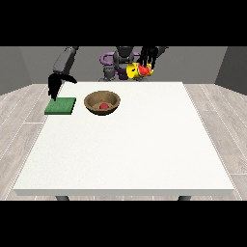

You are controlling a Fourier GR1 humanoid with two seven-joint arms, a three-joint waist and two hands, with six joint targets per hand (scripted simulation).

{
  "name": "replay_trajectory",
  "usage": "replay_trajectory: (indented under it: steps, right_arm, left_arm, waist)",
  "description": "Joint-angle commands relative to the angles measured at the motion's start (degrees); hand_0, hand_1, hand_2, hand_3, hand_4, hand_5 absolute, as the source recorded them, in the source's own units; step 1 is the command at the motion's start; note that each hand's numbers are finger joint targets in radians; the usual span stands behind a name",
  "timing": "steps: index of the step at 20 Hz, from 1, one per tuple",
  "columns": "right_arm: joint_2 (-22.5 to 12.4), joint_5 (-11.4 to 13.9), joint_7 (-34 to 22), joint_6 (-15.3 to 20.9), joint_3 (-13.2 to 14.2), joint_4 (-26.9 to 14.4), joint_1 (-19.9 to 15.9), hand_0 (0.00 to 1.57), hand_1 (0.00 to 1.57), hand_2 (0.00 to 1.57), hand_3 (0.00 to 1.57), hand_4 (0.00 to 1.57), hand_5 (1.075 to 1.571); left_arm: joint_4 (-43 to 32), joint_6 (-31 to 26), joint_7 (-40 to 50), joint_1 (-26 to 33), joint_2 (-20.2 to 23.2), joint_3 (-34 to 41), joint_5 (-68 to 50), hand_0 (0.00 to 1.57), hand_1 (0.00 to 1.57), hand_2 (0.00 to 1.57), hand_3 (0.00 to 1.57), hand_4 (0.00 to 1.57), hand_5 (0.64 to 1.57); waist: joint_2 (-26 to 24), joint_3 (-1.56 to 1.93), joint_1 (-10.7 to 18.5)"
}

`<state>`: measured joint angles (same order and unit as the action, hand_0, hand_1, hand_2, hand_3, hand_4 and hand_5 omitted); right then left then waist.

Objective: Pick the cup and pour the ball into the bowl, then pick the bowl and place it on the pad

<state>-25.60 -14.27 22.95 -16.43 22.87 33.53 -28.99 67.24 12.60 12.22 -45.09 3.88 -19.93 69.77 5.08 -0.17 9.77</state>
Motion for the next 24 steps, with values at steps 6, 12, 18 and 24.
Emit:
replay_trajectory:
  steps: [6, 12, 18, 24]
  right_arm:
    - [1.8, -2.3, -1.2, 1.9, 1.0, 2.6, -5.3, 0.00, 0.00, 0.00, 0.00, 0.31, 1.569]
    - [7.5, -0.9, -2.9, 4.5, -2.7, 5.8, -8.4, 0.00, 0.00, 0.00, 0.00, 0.42, 1.566]
    - [11.4, 1.3, -5.2, 6.0, -6.9, 7.8, -5.0, 0.00, 0.00, 0.00, 0.00, 0.11, 1.541]
    - [12.4, 1.2, -2.6, 7.3, -6.3, 2.3, -5.4, 0.00, 0.00, 0.00, 0.00, 0.08, 1.543]
  left_arm:
    - [3.2, 1.4, -13.1, 3.0, -3.3, 16.4, -28.6, 1.08, 1.08, 1.09, 0.91, 0.82, 1.549]
    - [1.6, 3.7, -21.8, 6.7, -3.9, 19.8, -46.3, 0.00, 0.00, 0.00, 0.00, 0.40, 1.548]
    - [-5.9, -1.1, -29.0, 11.4, -2.7, 24.8, -50.9, 0.00, 0.00, 0.00, 0.00, 0.00, 1.519]
    - [-2.2, -3.5, -23.4, 9.4, -3.8, 22.4, -51.9, 0.00, 0.00, 0.00, 0.00, 0.00, 1.533]
  waist:
    - [10.5, -0.03, 1.0]
    - [14.3, -0.02, -3.0]
    - [8.5, 0.14, -7.8]
    - [6.2, 0.20, -5.0]
